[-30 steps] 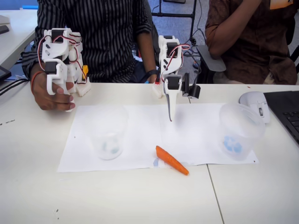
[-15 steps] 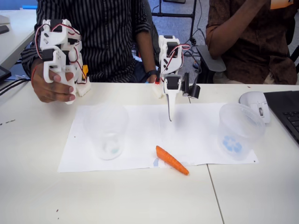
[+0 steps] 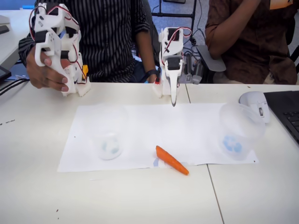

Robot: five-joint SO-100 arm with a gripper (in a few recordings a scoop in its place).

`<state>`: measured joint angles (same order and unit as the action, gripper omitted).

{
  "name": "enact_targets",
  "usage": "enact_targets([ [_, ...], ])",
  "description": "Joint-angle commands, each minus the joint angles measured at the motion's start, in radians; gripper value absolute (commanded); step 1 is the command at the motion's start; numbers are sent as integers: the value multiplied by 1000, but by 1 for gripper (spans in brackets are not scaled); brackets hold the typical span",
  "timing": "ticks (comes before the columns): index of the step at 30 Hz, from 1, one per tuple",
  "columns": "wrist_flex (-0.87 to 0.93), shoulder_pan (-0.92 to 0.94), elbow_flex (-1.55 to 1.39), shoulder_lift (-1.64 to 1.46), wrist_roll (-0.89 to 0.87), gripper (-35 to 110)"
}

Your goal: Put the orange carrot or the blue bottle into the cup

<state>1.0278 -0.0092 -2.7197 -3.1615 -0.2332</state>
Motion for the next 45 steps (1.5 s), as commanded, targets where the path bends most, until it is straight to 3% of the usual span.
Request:
enact_targets([
  [1, 18, 9, 225, 224, -38, 14],
  [7, 31, 8, 477, 561, -175, 14],
  [11, 15, 49, 551, 614, -259, 14],
  [24, -296, 242, 433, 632, -287, 14],
  [37, -63, 239, 661, 1014, -276, 14],
  [45, 106, 227, 931, 1132, -278, 25],
])
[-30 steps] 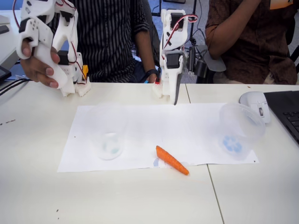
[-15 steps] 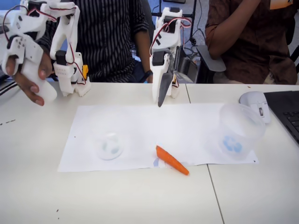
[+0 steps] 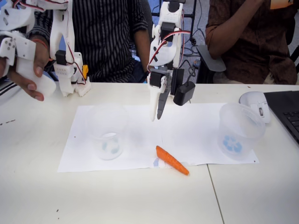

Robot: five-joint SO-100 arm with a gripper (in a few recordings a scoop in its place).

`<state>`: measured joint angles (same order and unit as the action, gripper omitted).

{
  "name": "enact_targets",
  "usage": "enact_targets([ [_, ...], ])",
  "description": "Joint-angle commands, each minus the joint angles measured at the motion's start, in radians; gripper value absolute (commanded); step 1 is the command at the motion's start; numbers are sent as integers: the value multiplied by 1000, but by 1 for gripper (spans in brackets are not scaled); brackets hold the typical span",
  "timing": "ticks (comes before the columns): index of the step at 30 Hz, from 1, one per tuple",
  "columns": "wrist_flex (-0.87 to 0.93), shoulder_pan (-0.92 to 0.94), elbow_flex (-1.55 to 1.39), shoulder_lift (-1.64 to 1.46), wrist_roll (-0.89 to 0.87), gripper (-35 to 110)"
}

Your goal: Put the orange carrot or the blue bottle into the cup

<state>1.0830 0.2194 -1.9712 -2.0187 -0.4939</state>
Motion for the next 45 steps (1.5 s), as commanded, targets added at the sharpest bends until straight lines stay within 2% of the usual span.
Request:
enact_targets([
  [1, 67, -21, 204, 5, -15, 26],
  [8, 109, -160, 262, 83, 6, 29],
  [18, 74, -78, 249, 95, 58, 30],
  [29, 66, -123, 114, 92, 67, 29],
  [35, 66, -161, 92, 95, 48, 30],
  [45, 67, -161, 190, 199, -97, 30],
])
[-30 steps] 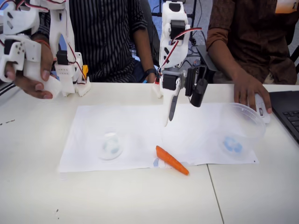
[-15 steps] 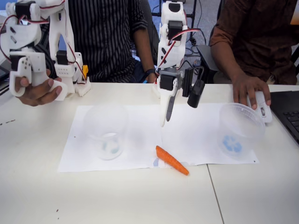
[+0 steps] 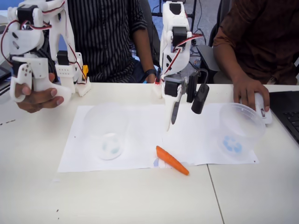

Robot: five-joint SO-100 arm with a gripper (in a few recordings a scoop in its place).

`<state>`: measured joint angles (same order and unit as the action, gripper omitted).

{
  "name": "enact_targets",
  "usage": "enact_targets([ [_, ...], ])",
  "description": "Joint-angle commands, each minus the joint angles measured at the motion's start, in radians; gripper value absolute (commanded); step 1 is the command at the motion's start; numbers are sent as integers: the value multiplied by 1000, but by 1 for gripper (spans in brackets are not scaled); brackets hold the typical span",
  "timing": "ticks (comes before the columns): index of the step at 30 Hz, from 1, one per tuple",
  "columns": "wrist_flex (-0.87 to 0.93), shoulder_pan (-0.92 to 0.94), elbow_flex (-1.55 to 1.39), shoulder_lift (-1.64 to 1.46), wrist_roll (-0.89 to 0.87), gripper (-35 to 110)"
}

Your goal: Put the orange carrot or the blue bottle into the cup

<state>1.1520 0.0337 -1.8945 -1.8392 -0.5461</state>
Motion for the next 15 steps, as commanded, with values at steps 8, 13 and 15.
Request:
enact_targets([
  [8, 14, 26, 213, 167, -63, 30],
  [13, -3, 29, 213, 143, -61, 30],
  [15, -3, 51, 229, 143, -60, 30],
])
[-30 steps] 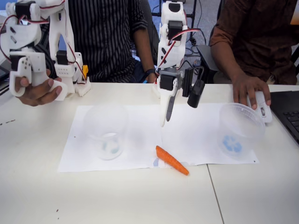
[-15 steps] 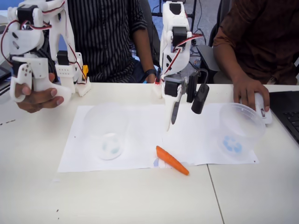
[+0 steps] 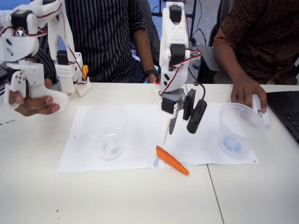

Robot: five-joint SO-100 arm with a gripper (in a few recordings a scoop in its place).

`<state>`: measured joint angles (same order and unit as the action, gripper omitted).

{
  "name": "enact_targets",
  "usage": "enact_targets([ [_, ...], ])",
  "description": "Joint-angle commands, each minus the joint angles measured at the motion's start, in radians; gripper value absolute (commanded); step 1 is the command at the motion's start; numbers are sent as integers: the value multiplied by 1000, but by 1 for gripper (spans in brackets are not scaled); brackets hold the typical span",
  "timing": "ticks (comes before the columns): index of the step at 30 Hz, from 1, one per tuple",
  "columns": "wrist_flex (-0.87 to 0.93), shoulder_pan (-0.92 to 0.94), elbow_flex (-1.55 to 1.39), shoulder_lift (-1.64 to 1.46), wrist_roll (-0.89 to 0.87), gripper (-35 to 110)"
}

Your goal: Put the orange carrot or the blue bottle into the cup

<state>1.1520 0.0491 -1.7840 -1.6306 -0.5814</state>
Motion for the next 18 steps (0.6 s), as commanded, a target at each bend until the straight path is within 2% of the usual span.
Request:
enact_targets([
  [1, -3, 49, 130, -66, -23, 30],
  [18, -5, 86, 186, 66, -9, 30],
])
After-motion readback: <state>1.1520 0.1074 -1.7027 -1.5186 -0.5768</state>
